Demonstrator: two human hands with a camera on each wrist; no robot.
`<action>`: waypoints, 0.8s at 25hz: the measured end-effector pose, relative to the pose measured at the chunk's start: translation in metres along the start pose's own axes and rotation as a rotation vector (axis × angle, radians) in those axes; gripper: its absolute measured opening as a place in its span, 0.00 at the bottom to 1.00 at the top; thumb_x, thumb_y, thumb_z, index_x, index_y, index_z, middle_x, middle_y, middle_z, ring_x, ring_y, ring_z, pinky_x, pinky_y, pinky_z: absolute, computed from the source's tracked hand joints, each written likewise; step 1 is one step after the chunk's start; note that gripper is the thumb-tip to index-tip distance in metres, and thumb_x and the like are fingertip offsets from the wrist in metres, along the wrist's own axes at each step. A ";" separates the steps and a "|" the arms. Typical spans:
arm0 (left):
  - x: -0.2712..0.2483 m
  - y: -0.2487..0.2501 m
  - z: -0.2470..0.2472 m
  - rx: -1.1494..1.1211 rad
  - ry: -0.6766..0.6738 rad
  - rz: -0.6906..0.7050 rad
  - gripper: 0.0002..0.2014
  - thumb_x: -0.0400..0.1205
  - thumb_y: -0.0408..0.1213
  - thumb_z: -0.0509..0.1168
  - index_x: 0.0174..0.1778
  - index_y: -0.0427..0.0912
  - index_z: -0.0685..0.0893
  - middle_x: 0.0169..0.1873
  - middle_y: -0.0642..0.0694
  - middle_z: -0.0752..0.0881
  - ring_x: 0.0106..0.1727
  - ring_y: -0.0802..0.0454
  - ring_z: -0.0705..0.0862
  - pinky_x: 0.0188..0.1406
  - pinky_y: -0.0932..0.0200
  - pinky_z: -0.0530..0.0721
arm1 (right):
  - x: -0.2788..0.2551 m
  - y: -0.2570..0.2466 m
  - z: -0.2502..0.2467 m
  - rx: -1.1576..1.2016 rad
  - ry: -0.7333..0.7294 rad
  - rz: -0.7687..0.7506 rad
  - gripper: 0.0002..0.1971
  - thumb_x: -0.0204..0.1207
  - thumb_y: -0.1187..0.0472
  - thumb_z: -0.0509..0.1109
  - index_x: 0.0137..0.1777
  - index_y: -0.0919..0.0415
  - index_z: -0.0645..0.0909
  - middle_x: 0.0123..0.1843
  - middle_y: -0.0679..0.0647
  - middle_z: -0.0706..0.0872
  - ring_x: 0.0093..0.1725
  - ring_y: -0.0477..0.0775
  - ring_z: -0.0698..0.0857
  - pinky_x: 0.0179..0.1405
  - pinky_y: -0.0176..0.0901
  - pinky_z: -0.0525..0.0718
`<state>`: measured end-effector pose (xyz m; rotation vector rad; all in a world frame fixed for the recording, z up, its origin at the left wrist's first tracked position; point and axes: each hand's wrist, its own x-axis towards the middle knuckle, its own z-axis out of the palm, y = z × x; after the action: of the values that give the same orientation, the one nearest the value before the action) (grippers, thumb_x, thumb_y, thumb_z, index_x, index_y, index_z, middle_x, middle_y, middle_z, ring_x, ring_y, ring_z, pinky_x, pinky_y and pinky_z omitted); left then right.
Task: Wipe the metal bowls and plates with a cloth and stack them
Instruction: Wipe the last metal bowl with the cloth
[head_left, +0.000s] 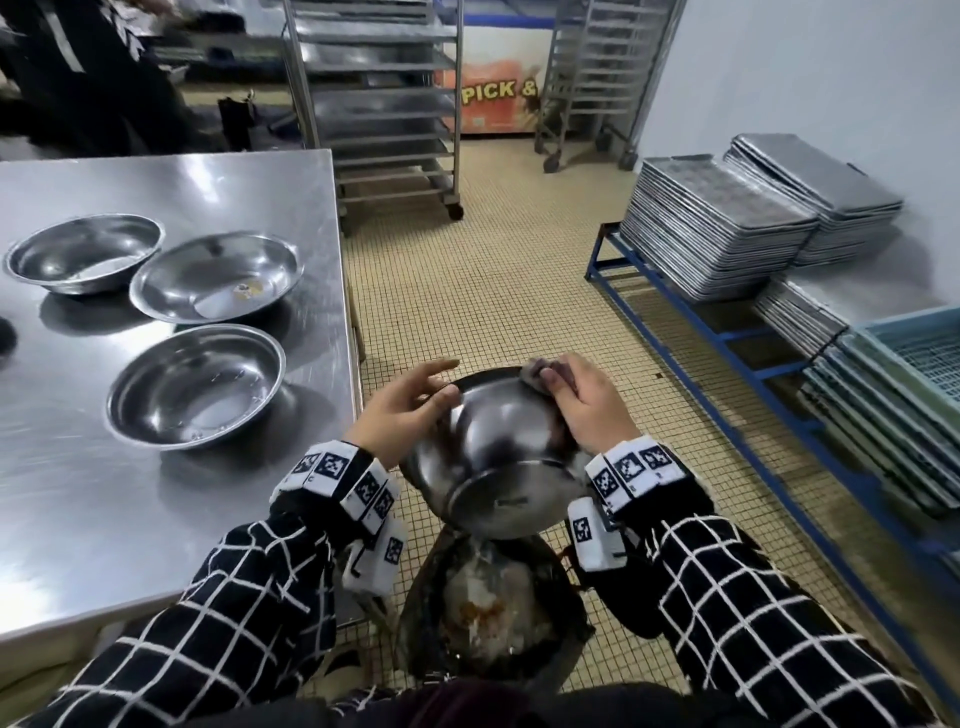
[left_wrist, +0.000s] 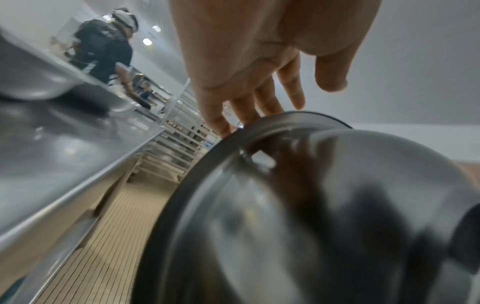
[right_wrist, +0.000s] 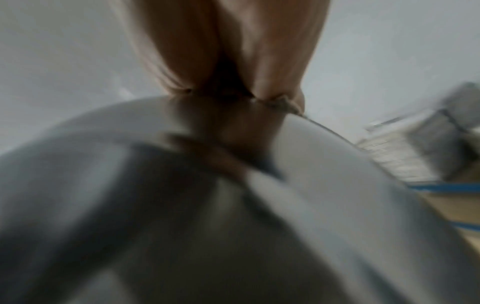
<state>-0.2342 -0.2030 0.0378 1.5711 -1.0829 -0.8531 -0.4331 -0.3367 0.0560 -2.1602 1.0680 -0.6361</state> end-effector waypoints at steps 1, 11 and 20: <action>0.000 0.008 0.004 0.078 0.027 -0.002 0.13 0.79 0.50 0.67 0.59 0.57 0.84 0.49 0.52 0.86 0.54 0.54 0.84 0.56 0.60 0.81 | 0.003 -0.005 0.004 -0.058 -0.010 -0.094 0.10 0.83 0.55 0.63 0.48 0.62 0.76 0.45 0.56 0.81 0.46 0.53 0.77 0.47 0.45 0.72; 0.009 0.027 0.011 0.086 0.304 0.002 0.10 0.82 0.49 0.64 0.40 0.52 0.88 0.34 0.48 0.89 0.38 0.47 0.84 0.47 0.43 0.85 | -0.033 -0.033 0.037 -0.079 0.483 -0.222 0.16 0.82 0.54 0.58 0.64 0.58 0.79 0.67 0.55 0.79 0.66 0.50 0.73 0.66 0.39 0.71; 0.008 0.029 0.005 0.089 0.336 -0.090 0.13 0.84 0.48 0.61 0.35 0.54 0.84 0.31 0.51 0.85 0.34 0.54 0.80 0.38 0.59 0.77 | -0.027 0.004 0.011 0.350 0.420 0.432 0.15 0.86 0.59 0.57 0.67 0.57 0.80 0.60 0.50 0.84 0.60 0.51 0.82 0.49 0.34 0.77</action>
<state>-0.2424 -0.2150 0.0642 1.7740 -0.8225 -0.5780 -0.4432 -0.3124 0.0423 -1.4658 1.4611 -1.0036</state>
